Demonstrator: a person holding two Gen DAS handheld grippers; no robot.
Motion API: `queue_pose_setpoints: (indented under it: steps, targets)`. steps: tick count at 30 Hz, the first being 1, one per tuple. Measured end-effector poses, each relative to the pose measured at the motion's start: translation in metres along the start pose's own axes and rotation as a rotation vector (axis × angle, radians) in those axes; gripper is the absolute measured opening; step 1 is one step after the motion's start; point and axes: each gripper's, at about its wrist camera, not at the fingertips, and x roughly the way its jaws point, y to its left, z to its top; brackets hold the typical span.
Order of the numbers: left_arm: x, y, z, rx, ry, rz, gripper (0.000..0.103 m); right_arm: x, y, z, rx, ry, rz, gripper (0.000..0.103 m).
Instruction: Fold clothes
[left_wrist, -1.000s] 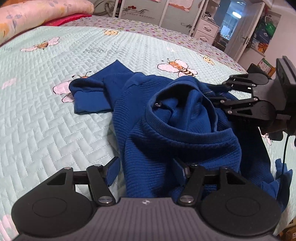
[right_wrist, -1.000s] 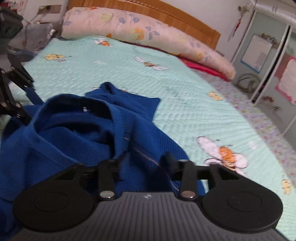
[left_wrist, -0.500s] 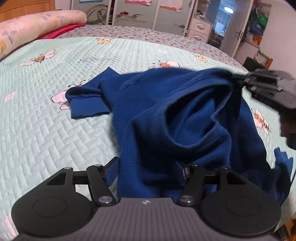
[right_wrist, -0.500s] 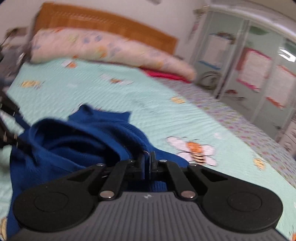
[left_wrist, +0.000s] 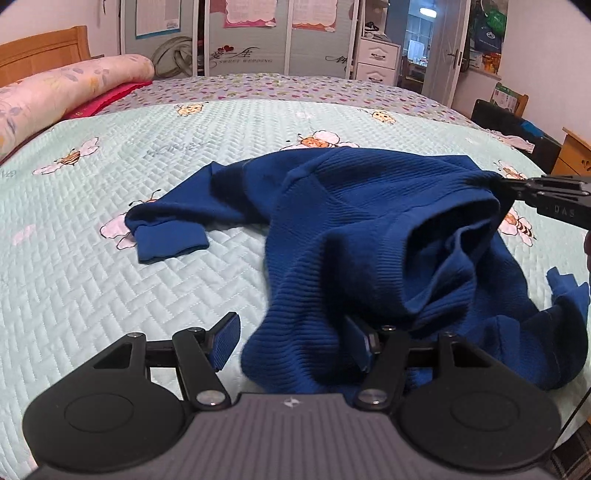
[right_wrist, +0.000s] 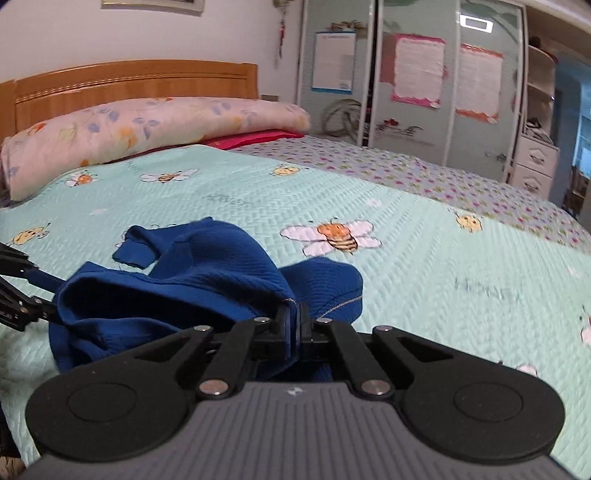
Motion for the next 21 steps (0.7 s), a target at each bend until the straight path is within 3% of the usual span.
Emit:
queue_pose_setpoints:
  steps: [5,7,8,14,21]
  targets:
    - [0.012,0.001,0.0,0.03,0.004,-0.037,0.063,0.006,0.005,0.003,0.003,-0.061,-0.023,0.0]
    - [0.02,-0.001,0.001,0.012,0.027,-0.059,0.017,0.006,0.012,0.004,-0.033,-0.082,-0.048,0.0]
    - [0.018,-0.005,0.002,0.019,0.016,-0.06,0.005,0.004,0.015,0.004,-0.049,-0.091,-0.062,0.0]
    - [-0.013,-0.03,0.019,0.057,-0.113,0.013,0.004,-0.022,0.012,0.007,0.003,-0.165,-0.162,0.0]
    - [-0.065,-0.022,0.094,0.037,-0.349,0.105,0.004,-0.08,0.017,0.054,-0.026,-0.342,-0.181,0.0]
